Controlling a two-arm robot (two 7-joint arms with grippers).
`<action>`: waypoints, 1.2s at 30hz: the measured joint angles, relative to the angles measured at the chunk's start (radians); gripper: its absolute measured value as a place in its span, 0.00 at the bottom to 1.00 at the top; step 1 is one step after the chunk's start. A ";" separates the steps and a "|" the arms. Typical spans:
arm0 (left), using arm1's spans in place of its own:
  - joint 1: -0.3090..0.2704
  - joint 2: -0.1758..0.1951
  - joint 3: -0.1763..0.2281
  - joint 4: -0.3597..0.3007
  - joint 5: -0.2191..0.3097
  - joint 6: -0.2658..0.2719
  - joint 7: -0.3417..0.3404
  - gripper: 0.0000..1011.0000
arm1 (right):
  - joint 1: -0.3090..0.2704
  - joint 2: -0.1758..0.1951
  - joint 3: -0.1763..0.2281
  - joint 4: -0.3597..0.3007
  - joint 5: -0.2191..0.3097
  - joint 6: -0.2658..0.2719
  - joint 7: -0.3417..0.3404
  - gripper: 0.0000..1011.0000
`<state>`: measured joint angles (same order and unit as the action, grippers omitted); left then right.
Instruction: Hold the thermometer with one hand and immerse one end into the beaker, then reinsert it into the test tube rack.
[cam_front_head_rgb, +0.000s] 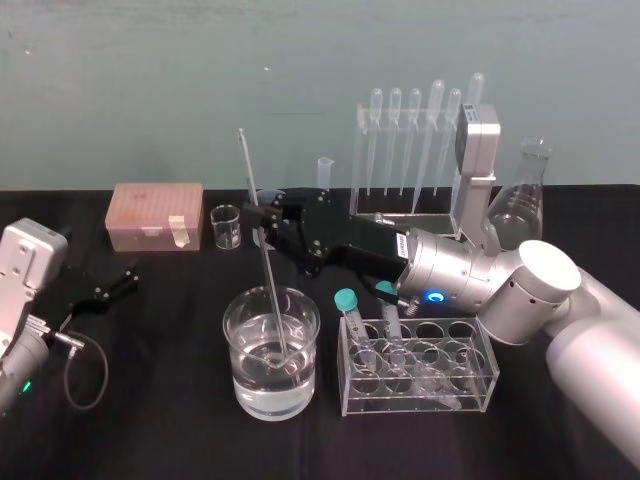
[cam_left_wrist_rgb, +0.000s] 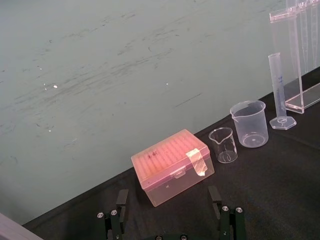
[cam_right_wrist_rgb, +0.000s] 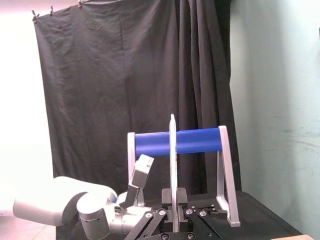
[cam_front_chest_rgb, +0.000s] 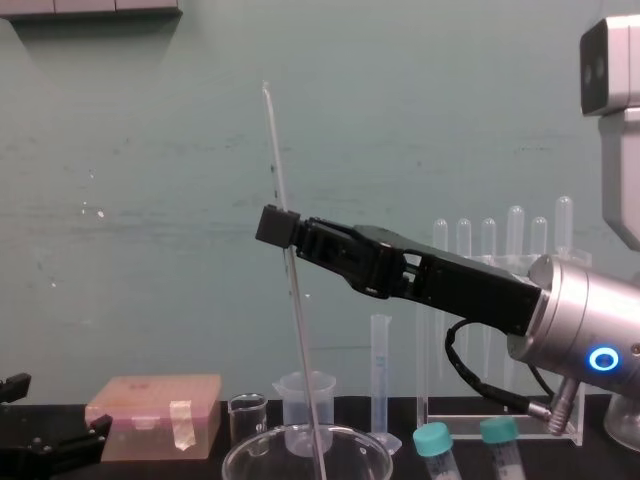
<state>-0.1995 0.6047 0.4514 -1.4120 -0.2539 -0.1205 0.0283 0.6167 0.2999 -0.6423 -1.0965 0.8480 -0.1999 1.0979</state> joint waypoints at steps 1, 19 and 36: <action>0.000 0.000 0.000 0.000 0.000 0.000 0.000 1.00 | 0.000 -0.001 0.001 0.002 0.000 -0.001 0.000 0.06; 0.000 0.000 0.000 0.000 0.000 0.000 0.000 1.00 | 0.004 -0.013 0.007 0.016 0.004 -0.001 0.017 0.06; 0.000 0.000 0.000 0.000 0.000 0.000 0.000 1.00 | 0.009 -0.018 0.001 0.022 0.000 0.003 0.019 0.06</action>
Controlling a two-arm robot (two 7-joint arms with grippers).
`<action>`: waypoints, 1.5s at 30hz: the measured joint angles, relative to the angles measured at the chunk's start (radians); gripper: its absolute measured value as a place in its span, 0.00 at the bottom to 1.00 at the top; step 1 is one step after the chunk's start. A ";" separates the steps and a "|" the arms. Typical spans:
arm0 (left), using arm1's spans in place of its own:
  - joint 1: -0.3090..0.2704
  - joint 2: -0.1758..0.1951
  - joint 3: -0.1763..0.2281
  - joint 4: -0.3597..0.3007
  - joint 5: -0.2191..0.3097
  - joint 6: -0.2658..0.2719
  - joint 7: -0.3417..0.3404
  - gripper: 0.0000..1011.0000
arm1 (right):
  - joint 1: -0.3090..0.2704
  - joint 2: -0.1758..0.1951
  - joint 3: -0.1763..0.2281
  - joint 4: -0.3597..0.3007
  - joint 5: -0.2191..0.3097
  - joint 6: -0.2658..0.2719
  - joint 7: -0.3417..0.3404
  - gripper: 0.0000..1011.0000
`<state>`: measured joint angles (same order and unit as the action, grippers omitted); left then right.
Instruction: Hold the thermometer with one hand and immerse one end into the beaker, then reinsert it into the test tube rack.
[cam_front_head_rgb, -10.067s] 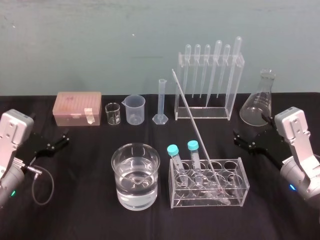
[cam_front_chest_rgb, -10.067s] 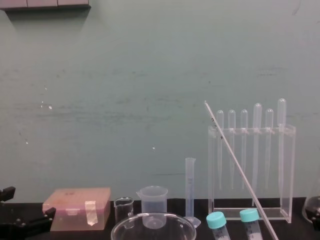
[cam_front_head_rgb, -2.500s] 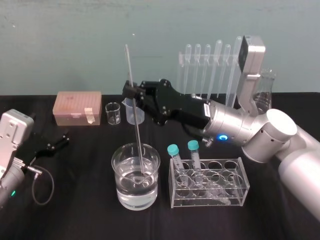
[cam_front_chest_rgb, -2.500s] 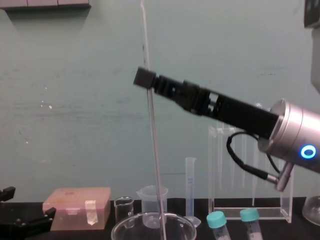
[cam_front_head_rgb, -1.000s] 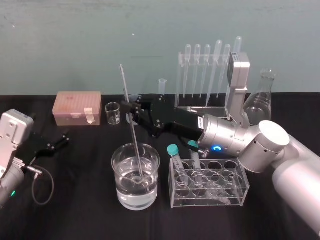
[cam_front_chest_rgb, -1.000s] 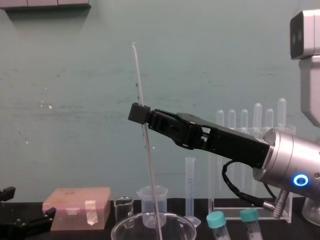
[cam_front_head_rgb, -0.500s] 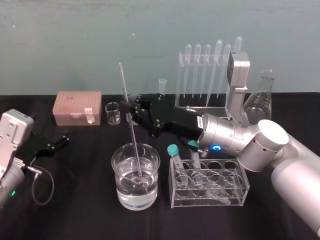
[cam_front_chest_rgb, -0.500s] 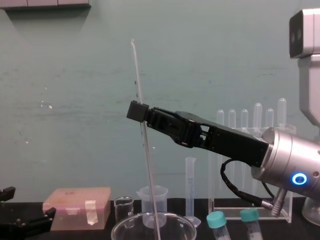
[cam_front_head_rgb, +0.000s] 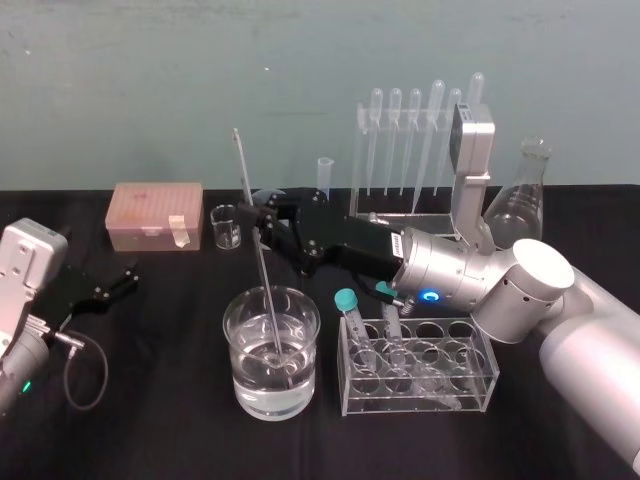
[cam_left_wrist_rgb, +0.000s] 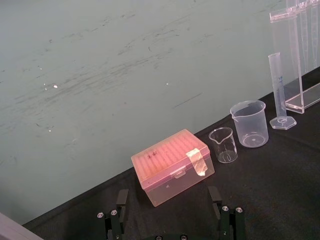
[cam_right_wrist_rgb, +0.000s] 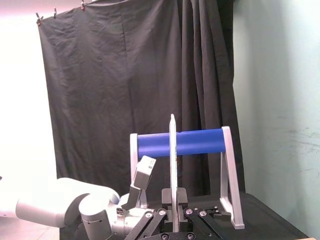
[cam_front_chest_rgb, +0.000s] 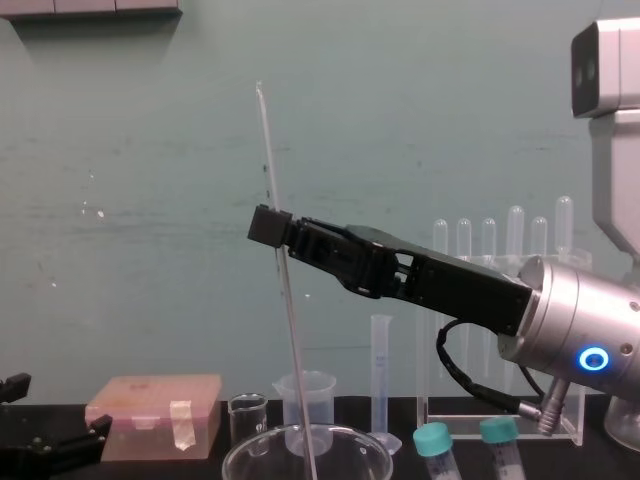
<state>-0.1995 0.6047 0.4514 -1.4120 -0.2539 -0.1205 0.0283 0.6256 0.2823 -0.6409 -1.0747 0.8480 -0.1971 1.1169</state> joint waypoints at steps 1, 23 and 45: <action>0.000 0.000 0.000 0.000 0.000 0.000 0.000 1.00 | 0.000 0.000 0.000 0.000 0.000 0.000 0.000 0.06; 0.000 0.000 0.000 0.000 0.000 0.000 0.000 1.00 | 0.006 -0.007 0.002 0.018 -0.002 -0.003 0.006 0.06; 0.000 0.000 0.000 0.000 0.000 0.000 0.000 1.00 | 0.008 -0.011 -0.001 0.021 -0.003 0.000 0.012 0.06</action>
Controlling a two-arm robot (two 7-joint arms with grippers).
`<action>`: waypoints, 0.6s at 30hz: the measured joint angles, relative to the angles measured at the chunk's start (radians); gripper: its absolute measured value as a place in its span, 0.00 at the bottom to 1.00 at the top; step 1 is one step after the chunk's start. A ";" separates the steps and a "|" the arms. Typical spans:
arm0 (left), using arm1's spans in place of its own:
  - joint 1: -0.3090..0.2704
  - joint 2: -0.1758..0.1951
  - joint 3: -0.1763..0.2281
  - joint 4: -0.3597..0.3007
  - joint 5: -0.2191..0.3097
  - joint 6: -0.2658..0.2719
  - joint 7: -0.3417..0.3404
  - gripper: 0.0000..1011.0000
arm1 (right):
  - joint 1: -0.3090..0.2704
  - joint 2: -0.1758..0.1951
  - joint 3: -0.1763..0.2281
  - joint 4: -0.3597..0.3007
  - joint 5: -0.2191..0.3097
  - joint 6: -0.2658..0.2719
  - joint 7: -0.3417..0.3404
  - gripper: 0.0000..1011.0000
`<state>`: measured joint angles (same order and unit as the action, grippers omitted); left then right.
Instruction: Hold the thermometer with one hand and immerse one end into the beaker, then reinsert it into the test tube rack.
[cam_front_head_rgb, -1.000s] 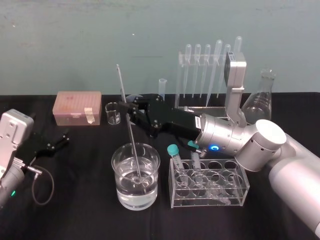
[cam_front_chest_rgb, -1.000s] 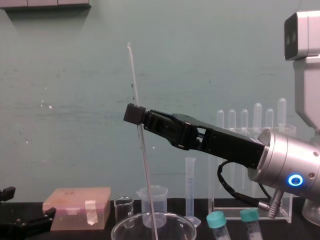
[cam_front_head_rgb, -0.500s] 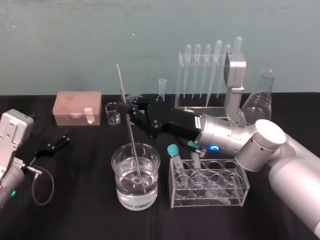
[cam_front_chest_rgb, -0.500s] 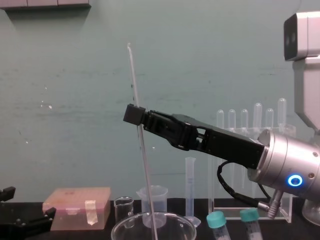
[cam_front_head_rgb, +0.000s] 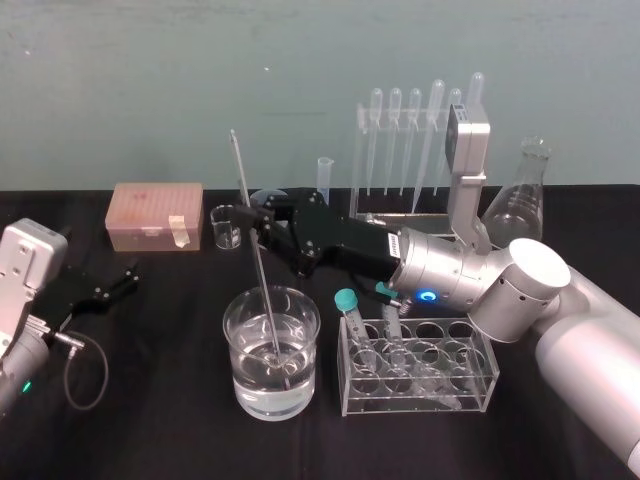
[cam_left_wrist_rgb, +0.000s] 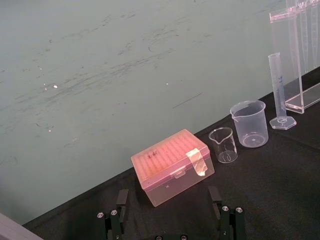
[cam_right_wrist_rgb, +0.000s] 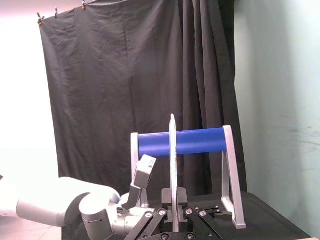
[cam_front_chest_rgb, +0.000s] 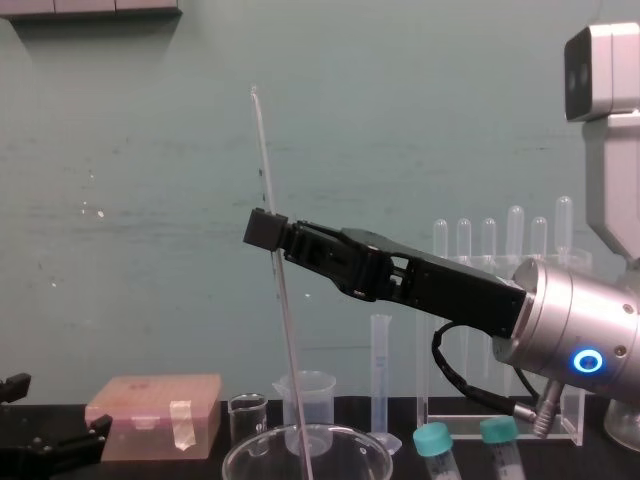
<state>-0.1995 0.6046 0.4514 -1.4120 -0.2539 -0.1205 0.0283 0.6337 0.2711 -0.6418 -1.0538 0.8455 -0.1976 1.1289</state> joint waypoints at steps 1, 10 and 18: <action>0.000 0.000 0.000 0.000 0.000 0.000 0.000 1.00 | 0.000 0.000 0.000 -0.001 0.000 0.000 0.000 0.06; 0.000 0.000 0.000 0.000 0.000 0.000 0.000 1.00 | -0.003 0.003 -0.001 -0.004 0.000 0.002 -0.001 0.06; 0.000 0.000 0.000 0.000 0.000 0.000 0.000 1.00 | -0.004 0.004 0.000 -0.003 0.001 0.002 -0.001 0.06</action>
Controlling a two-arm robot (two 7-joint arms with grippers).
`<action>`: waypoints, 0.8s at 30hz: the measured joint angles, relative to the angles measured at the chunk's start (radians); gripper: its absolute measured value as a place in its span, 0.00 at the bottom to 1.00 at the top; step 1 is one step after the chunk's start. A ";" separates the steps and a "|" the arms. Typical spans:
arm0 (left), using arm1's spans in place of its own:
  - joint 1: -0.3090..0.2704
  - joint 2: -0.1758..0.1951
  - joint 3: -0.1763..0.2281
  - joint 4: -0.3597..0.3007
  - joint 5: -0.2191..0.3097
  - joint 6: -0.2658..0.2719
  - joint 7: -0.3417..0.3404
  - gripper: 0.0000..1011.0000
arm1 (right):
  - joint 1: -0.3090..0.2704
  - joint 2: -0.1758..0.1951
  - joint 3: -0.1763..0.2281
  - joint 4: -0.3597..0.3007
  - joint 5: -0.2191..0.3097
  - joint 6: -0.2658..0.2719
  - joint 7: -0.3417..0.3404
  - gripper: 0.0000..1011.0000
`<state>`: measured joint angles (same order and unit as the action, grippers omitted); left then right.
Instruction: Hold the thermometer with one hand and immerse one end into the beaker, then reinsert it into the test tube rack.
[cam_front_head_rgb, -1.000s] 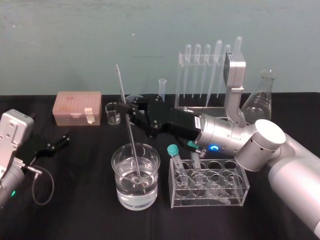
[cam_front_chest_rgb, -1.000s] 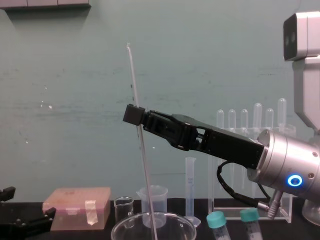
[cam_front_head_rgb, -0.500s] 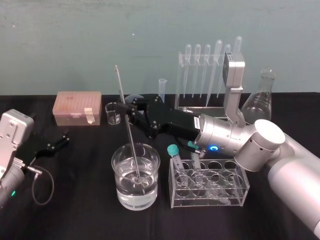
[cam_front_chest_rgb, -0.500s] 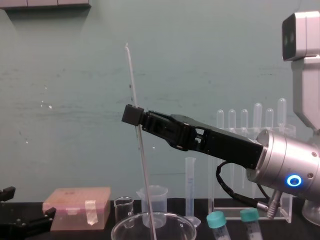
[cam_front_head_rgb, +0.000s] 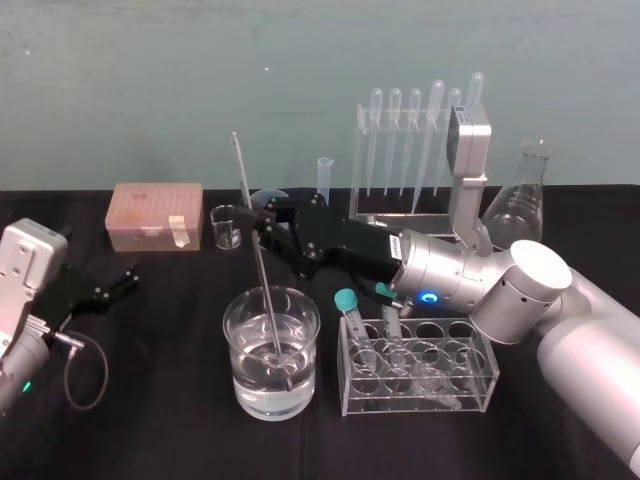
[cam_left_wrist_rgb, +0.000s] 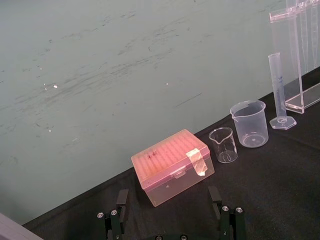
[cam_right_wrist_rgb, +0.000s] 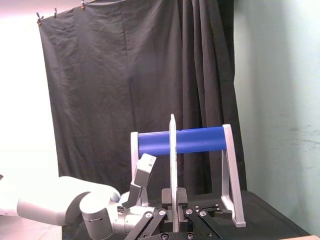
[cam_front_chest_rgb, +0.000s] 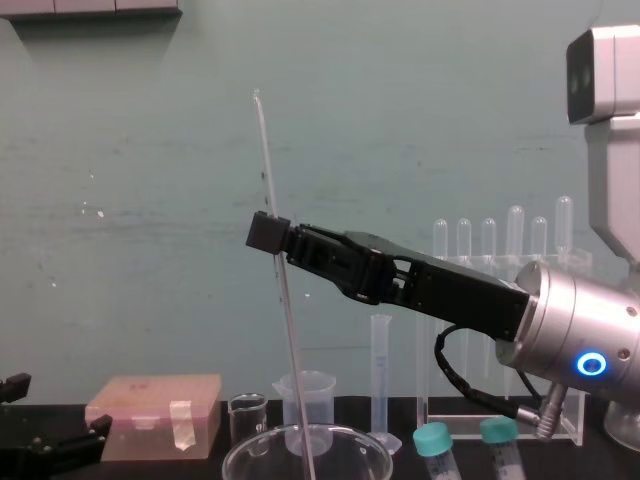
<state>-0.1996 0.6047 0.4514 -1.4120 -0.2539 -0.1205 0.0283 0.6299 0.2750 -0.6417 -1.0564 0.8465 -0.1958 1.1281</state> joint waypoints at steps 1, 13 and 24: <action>0.000 0.000 0.000 0.000 0.000 0.000 0.000 1.00 | 0.000 0.000 0.000 0.000 0.000 0.000 0.000 0.06; 0.000 0.000 0.000 0.000 0.000 0.000 0.000 1.00 | 0.000 -0.002 0.000 0.003 0.001 -0.001 0.002 0.06; 0.000 0.000 0.000 0.000 0.000 0.000 0.000 1.00 | 0.000 -0.003 -0.001 0.007 0.001 -0.001 0.004 0.06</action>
<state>-0.1995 0.6047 0.4514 -1.4120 -0.2539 -0.1205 0.0283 0.6303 0.2724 -0.6432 -1.0497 0.8478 -0.1967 1.1325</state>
